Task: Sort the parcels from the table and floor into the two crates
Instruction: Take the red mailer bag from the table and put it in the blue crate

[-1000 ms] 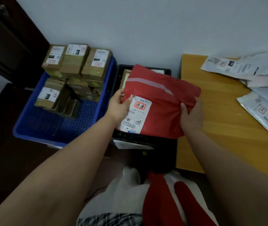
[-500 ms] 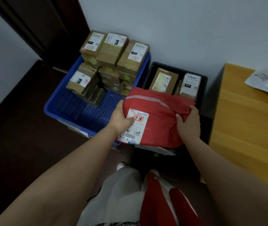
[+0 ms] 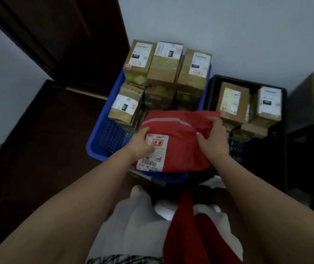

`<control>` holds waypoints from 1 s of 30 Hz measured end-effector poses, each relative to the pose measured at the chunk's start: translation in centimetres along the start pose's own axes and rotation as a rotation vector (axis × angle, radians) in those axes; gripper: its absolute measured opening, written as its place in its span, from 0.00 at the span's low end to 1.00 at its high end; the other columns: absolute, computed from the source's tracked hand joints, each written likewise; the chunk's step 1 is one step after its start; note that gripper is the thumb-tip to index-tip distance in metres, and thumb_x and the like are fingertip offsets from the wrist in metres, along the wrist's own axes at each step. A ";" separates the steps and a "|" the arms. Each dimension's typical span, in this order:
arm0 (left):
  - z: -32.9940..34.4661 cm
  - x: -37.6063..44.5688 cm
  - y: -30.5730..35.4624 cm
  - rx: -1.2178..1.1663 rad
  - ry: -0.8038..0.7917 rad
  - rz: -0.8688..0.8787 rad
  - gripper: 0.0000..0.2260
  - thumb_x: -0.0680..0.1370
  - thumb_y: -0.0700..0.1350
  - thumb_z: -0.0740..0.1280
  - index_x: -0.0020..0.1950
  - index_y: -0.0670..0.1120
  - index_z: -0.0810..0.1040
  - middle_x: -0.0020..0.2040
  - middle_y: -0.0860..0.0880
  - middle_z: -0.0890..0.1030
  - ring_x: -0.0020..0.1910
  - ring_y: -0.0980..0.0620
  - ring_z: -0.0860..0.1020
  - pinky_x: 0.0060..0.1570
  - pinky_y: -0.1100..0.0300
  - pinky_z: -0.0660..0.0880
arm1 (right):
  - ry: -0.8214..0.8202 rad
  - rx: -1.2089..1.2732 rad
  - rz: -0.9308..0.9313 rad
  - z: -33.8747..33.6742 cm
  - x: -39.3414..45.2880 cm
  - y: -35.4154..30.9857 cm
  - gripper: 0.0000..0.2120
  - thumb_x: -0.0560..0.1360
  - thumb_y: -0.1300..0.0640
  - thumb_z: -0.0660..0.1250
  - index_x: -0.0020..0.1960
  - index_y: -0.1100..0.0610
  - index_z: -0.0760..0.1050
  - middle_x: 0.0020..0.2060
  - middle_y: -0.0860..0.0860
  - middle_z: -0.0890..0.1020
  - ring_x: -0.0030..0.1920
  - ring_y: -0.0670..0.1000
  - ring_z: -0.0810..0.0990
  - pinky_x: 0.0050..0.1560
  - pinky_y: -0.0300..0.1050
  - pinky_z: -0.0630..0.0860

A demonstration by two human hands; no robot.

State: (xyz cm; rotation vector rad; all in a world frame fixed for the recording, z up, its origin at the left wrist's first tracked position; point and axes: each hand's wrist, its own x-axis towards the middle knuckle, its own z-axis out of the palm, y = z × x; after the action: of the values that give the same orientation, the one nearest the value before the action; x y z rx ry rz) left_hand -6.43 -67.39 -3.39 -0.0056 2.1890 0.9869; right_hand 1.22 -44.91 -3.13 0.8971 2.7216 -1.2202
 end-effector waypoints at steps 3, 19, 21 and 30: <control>-4.5 1.0 -3.4 0.167 -0.108 -0.050 0.37 0.75 0.37 0.68 0.79 0.47 0.53 0.72 0.44 0.68 0.66 0.46 0.72 0.57 0.59 0.72 | -0.158 -0.057 0.077 5.2 -1.4 -2.5 0.24 0.76 0.52 0.68 0.69 0.52 0.64 0.63 0.57 0.66 0.56 0.60 0.75 0.53 0.49 0.73; -5.2 12.1 -10.0 0.575 -0.396 0.037 0.47 0.74 0.40 0.71 0.79 0.49 0.39 0.77 0.45 0.48 0.74 0.44 0.59 0.72 0.56 0.60 | -0.425 -0.570 0.069 14.8 2.5 0.2 0.44 0.74 0.51 0.72 0.79 0.52 0.48 0.73 0.53 0.26 0.69 0.63 0.63 0.63 0.54 0.73; -4.2 14.1 -11.2 0.600 -0.400 0.050 0.47 0.74 0.40 0.71 0.79 0.50 0.38 0.78 0.45 0.47 0.74 0.46 0.59 0.72 0.58 0.59 | -0.458 -0.603 0.067 16.5 3.7 1.6 0.44 0.74 0.52 0.72 0.79 0.52 0.47 0.73 0.52 0.25 0.69 0.63 0.63 0.62 0.54 0.74; 1.7 21.6 -16.9 0.775 -0.454 0.036 0.46 0.77 0.43 0.69 0.78 0.51 0.34 0.79 0.47 0.39 0.77 0.44 0.54 0.74 0.55 0.58 | -0.698 -0.617 0.172 24.6 7.9 8.4 0.47 0.74 0.50 0.71 0.80 0.53 0.42 0.75 0.54 0.29 0.74 0.61 0.56 0.71 0.53 0.65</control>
State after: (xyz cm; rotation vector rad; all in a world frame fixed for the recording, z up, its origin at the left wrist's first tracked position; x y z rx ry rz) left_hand -16.61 -72.33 -28.48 0.5601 2.0008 0.0812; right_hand -6.03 -53.55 -27.83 0.4828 2.1654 -0.4617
